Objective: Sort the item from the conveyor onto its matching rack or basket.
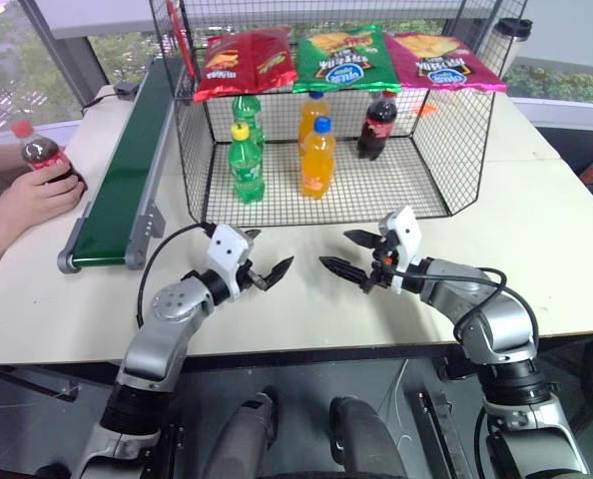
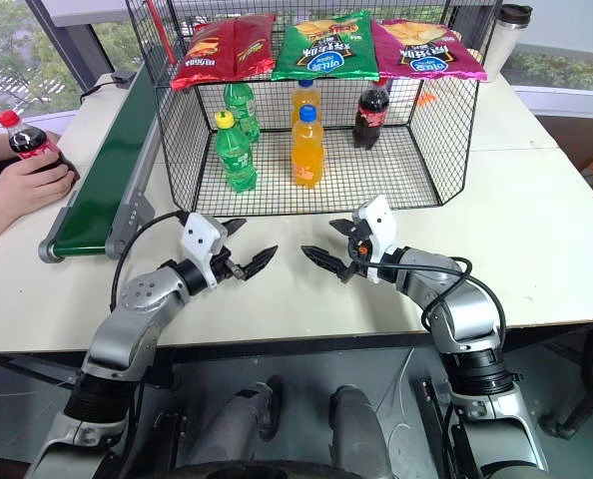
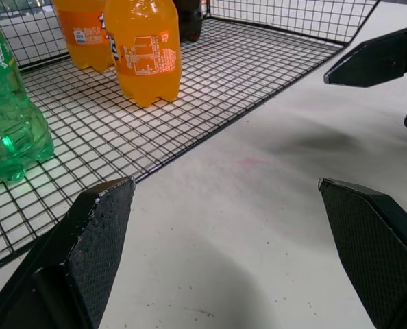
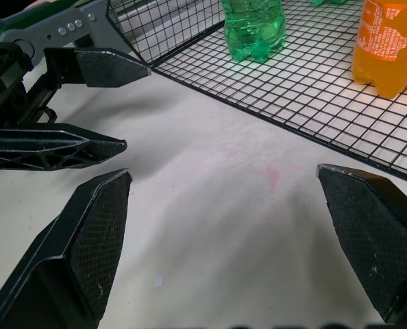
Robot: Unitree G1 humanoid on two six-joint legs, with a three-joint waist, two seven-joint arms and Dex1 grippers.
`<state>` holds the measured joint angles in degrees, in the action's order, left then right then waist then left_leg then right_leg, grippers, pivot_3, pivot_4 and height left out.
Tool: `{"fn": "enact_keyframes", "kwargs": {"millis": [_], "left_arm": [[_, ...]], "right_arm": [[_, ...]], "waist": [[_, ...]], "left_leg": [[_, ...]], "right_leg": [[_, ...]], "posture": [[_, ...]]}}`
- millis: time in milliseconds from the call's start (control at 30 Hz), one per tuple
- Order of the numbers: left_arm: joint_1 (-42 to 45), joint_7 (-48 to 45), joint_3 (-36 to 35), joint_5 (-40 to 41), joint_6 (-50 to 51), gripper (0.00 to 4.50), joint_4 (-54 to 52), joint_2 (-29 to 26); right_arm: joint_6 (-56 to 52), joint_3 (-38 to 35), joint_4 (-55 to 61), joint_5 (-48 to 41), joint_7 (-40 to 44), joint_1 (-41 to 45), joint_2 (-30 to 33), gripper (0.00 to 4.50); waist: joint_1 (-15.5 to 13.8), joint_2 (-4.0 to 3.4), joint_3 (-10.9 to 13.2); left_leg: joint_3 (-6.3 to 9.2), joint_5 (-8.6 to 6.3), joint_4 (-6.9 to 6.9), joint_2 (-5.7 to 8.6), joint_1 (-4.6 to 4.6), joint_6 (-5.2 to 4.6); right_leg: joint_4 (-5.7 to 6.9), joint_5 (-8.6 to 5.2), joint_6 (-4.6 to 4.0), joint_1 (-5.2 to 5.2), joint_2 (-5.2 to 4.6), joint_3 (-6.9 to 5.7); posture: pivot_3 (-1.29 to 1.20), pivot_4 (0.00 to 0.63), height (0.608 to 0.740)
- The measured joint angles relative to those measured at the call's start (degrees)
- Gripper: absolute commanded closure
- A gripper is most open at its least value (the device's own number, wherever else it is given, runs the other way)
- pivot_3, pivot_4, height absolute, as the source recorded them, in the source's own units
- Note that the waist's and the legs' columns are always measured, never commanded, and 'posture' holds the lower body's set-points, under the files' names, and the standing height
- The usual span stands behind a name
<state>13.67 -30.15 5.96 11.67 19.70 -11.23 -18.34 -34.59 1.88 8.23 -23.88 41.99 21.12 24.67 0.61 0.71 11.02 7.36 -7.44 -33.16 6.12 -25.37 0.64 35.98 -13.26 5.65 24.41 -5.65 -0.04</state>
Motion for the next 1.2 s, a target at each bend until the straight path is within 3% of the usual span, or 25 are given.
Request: {"fn": "enact_keyframes", "kwargs": {"millis": [567, 833, 1200], "left_arm": [[0.0, 1.4, -0.9, 0.2, -1.3, 0.0, -0.6, 0.6], [-0.3, 6.8, -7.9, 3.6, 1.7, 0.0, -8.3, 1.7], [-7.1, 12.7, -19.2, 13.0, 11.0, 0.0, -18.2, 1.4]], "right_arm": [[-0.3, -0.1, 0.0, -1.1, 0.6, 1.0, 0.0, 0.05], [-2.8, -0.3, 0.5, -3.9, 1.8, 4.2, 0.4, 0.05], [-7.3, 0.3, 5.7, -8.9, 5.8, 8.5, 1.9, 0.05]], "waist": [[0.0, 0.0, 0.0], [0.0, 0.0, 0.0], [-0.2, 0.02, 0.0]], "left_leg": [[0.02, 0.0, 0.0, 0.0, -0.01, 0.0], [0.02, 0.0, 0.03, 0.0, -0.02, 0.0], [0.05, 0.0, 0.03, -0.01, -0.02, 0.0]], "right_leg": [[0.0, 0.0, 0.0, 0.01, 0.0, 0.0], [-0.02, 0.01, 0.0, 0.02, 0.02, -0.02], [-0.08, -0.02, 0.03, -0.01, 0.0, -0.04]], "posture": [[0.0, 0.15, 0.738], [0.0, 0.15, 0.738], [0.0, 0.15, 0.738]]}}
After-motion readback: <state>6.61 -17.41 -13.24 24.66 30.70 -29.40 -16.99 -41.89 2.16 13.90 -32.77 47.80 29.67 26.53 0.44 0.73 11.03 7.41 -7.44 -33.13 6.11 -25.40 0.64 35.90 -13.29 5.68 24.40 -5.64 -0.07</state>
